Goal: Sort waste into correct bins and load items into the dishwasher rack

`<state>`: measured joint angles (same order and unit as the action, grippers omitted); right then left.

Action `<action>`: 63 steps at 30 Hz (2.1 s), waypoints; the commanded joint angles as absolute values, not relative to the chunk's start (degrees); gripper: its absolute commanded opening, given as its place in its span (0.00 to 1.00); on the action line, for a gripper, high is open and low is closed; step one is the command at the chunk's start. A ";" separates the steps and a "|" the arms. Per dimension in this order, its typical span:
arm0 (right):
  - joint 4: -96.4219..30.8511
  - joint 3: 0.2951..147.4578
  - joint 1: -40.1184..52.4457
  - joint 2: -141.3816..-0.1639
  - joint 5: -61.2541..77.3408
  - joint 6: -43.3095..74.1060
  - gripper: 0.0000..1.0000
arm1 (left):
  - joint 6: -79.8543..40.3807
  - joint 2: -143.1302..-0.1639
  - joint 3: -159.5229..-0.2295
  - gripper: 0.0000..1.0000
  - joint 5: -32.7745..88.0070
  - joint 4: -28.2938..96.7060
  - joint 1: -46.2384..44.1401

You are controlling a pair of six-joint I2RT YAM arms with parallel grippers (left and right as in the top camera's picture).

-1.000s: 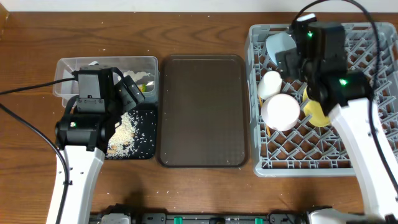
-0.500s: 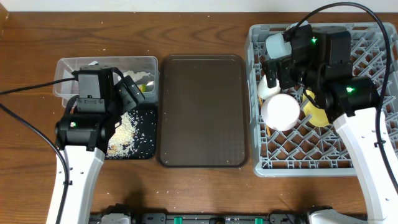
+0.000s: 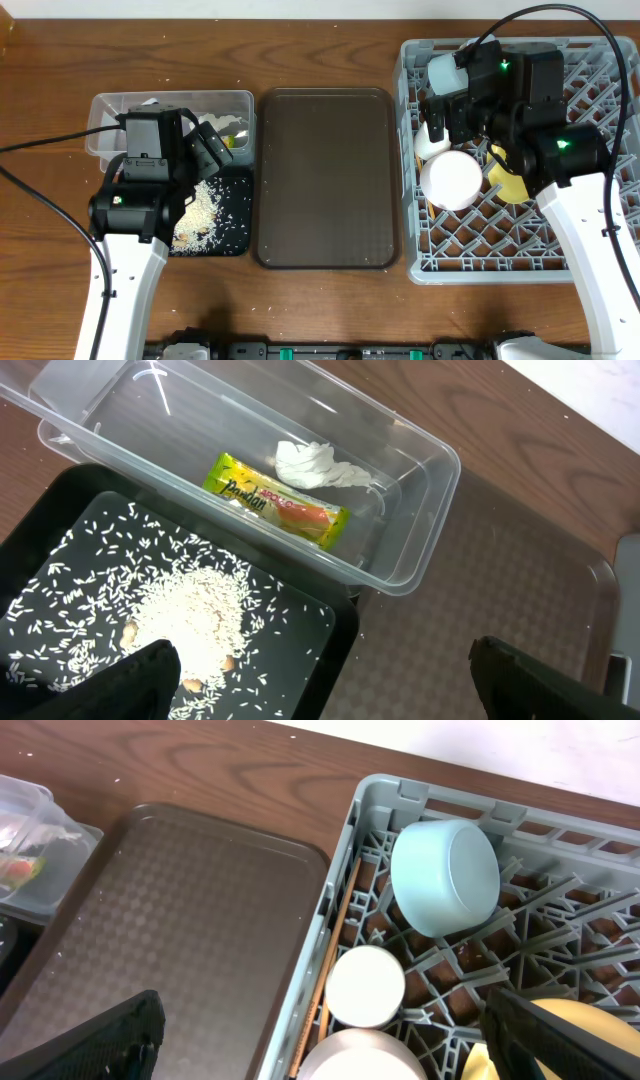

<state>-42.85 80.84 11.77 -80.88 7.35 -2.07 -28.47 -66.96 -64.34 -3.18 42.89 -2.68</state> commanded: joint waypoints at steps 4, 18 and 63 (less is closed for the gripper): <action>-43.09 81.32 12.03 -81.01 7.97 -1.30 0.99 | -28.12 -66.72 -65.06 0.95 -3.46 42.87 -2.44; -43.11 81.14 12.08 -78.48 7.97 -1.32 0.99 | -28.12 -66.72 -65.06 0.95 -3.46 42.87 -2.44; 0.34 7.44 8.01 -0.34 5.89 -0.16 0.99 | -28.12 -66.72 -65.06 0.95 -3.49 42.87 -2.44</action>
